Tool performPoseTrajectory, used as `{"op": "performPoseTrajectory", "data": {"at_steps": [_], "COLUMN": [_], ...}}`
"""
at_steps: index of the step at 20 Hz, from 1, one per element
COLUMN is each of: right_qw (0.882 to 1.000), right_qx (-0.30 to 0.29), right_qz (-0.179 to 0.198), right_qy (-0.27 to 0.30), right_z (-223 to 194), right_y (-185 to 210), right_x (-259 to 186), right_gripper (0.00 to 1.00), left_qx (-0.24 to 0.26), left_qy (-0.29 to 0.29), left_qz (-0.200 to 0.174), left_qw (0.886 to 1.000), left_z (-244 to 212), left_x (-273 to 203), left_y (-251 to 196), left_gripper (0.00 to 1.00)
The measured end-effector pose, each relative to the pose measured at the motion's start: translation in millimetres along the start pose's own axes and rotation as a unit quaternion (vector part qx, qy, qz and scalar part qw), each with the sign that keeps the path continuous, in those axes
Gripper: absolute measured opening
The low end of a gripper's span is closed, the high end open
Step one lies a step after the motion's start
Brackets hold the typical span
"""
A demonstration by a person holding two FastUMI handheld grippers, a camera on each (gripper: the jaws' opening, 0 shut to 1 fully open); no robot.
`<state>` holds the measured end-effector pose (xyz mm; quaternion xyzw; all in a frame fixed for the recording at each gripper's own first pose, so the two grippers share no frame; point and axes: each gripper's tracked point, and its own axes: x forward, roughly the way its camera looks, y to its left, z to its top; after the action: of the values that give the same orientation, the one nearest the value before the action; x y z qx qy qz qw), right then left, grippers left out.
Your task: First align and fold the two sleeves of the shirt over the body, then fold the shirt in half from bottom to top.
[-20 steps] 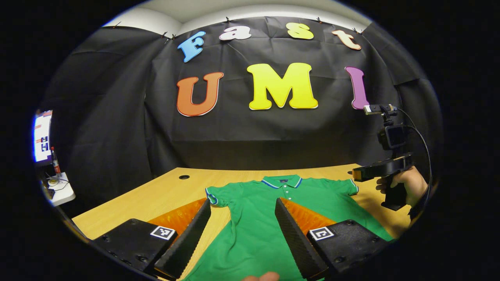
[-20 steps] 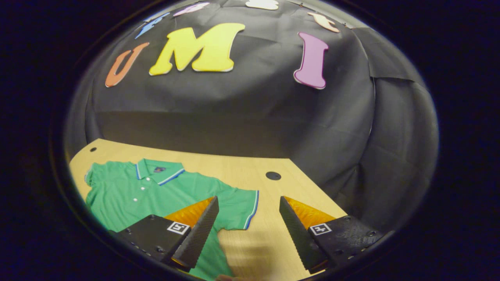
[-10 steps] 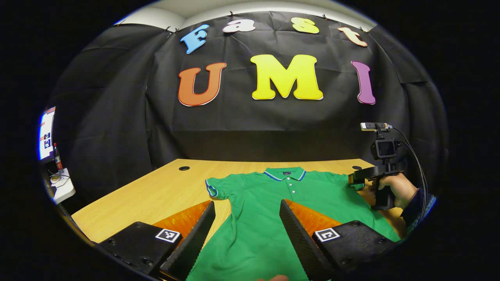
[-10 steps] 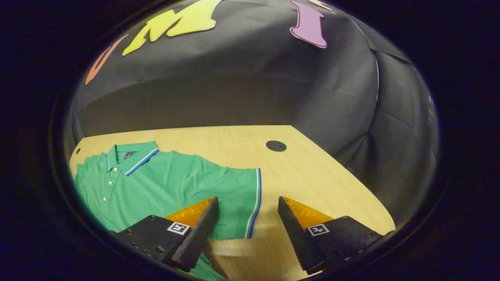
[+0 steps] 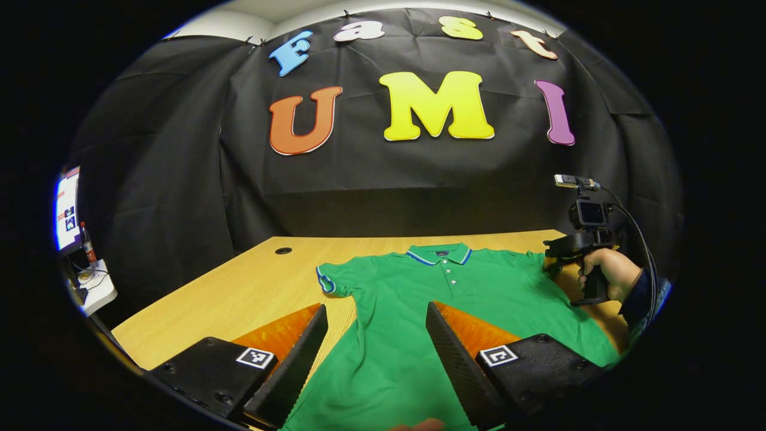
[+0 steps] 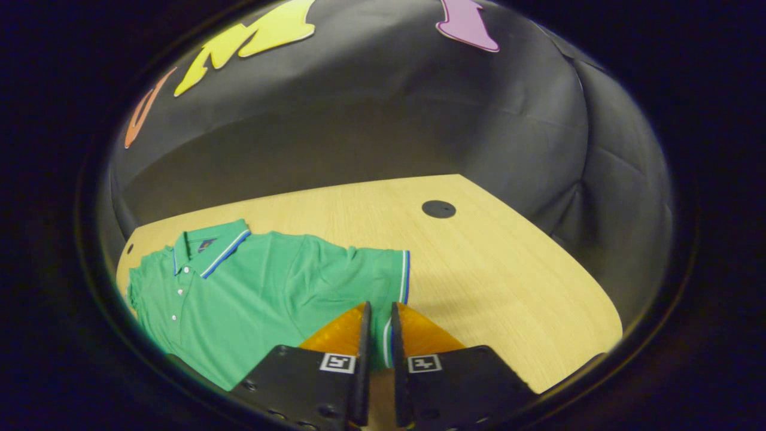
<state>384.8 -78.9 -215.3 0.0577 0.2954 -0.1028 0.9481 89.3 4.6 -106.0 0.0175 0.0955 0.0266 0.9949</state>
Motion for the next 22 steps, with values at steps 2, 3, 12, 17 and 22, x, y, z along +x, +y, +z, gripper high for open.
{"op": "performPoseTrajectory", "data": {"at_steps": [2, 3, 12, 17, 22], "right_qw": [0.999, 0.999, 0.976, 0.945, 0.947], "right_qx": [-0.034, -0.051, -0.198, -0.29, -0.257], "right_qz": [-0.001, -0.002, -0.009, 0.031, 0.117], "right_qy": [-0.009, -0.017, -0.094, -0.149, -0.155], "right_z": [3, 6, 39, 31, 4], "right_y": [1, 3, 47, 111, 161], "right_x": [-4, -6, -42, -71, -121], "right_gripper": [0.1, 0.03, 0.03, 0.04, 0.69], "left_qx": [-0.001, -0.001, -0.008, -0.006, 0.009], "left_qy": [0.003, 0.002, -0.001, 0.0, -0.018], "left_qz": [0.001, 0.003, 0.008, 0.016, 0.029], "left_qw": [1.0, 1.0, 1.0, 1.0, 0.999], "left_z": [-1, 0, 2, 3, 14], "left_x": [0, 0, 0, -4, -11], "left_y": [1, 3, 9, 10, 12], "left_gripper": [1.0, 1.0, 1.0, 1.0, 1.0]}}
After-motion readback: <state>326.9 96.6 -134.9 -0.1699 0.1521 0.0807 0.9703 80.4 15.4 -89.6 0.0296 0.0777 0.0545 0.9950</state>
